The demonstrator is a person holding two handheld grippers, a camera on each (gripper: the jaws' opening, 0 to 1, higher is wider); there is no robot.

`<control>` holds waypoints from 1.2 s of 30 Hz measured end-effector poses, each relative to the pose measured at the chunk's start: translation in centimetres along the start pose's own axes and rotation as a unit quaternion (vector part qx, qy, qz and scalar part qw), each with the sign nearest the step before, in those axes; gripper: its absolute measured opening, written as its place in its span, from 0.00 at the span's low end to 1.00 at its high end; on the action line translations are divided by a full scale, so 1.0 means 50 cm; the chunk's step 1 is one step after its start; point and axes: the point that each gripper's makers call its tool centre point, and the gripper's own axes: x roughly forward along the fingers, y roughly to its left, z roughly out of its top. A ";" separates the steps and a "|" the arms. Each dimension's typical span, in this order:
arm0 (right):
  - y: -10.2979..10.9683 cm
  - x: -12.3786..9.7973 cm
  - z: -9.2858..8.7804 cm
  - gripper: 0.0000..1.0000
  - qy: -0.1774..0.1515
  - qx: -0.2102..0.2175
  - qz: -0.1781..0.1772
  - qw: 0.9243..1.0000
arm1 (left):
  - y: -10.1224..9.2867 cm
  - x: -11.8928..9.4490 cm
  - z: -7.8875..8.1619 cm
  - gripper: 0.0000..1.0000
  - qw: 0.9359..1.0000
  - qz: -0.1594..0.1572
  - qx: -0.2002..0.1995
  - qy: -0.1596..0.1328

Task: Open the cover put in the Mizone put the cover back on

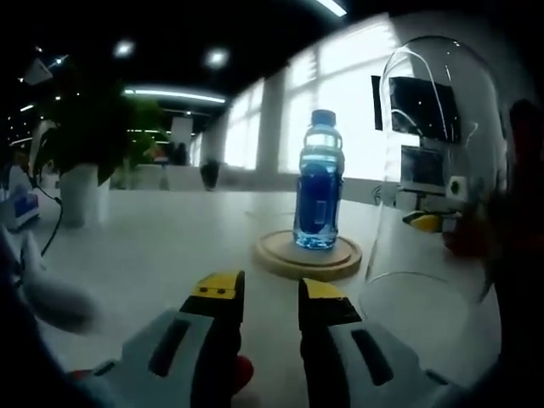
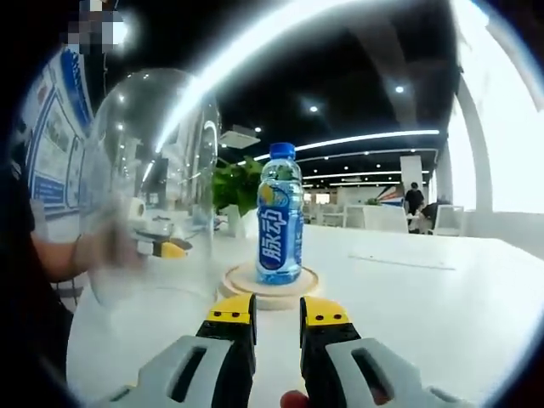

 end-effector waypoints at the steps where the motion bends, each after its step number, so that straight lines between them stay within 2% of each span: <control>1: -0.001 0.000 0.000 0.13 0.001 -0.001 -0.001 1.000 | -0.001 0.000 0.000 0.18 1.000 -0.001 0.001 0.000; 36: -0.004 -0.002 -0.001 0.13 -0.001 0.002 -0.004 1.000 | -0.004 0.000 -0.002 0.18 1.000 -0.003 0.003 0.003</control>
